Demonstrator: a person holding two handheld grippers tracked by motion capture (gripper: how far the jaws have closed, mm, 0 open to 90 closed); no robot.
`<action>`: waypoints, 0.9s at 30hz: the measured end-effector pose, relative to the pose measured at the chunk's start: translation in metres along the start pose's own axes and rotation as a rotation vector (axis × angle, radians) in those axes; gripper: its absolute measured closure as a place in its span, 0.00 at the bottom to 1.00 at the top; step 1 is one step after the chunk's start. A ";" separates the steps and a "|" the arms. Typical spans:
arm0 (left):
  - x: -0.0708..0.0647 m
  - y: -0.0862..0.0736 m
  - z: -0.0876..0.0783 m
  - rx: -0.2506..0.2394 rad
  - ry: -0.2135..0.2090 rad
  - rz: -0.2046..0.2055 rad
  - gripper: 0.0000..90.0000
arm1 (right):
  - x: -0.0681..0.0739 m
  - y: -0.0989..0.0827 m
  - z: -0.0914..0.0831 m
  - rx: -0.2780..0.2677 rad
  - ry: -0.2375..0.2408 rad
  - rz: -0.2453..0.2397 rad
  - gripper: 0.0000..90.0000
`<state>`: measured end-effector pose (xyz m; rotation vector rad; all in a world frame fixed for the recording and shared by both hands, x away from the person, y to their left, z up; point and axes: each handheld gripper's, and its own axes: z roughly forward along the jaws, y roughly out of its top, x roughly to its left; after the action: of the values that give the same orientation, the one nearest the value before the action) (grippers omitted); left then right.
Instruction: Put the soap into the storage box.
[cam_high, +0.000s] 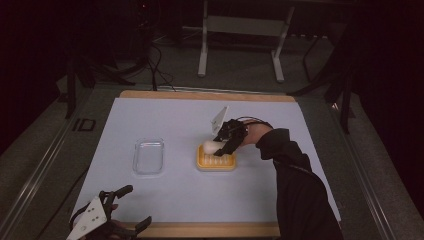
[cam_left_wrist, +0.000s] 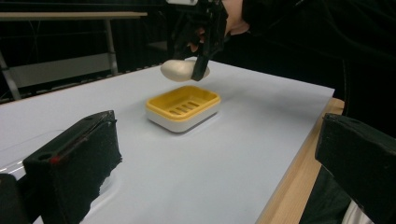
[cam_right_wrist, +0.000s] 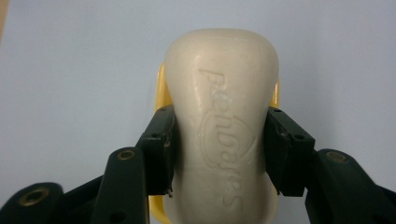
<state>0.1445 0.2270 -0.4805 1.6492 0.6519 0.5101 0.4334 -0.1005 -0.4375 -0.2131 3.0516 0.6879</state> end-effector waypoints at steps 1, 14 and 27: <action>0.000 0.000 0.000 0.000 -0.001 0.001 0.00 | 0.000 -0.001 0.003 0.002 0.002 0.007 0.55; -0.001 0.000 0.001 0.003 -0.006 0.003 0.00 | -0.005 -0.016 0.034 0.011 0.038 0.041 0.55; -0.001 -0.001 0.002 0.009 -0.007 0.006 0.00 | -0.007 -0.023 0.051 0.014 0.033 0.050 0.55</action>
<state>0.1448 0.2253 -0.4814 1.6614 0.6454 0.5063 0.4424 -0.0983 -0.4929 -0.1497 3.1025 0.6725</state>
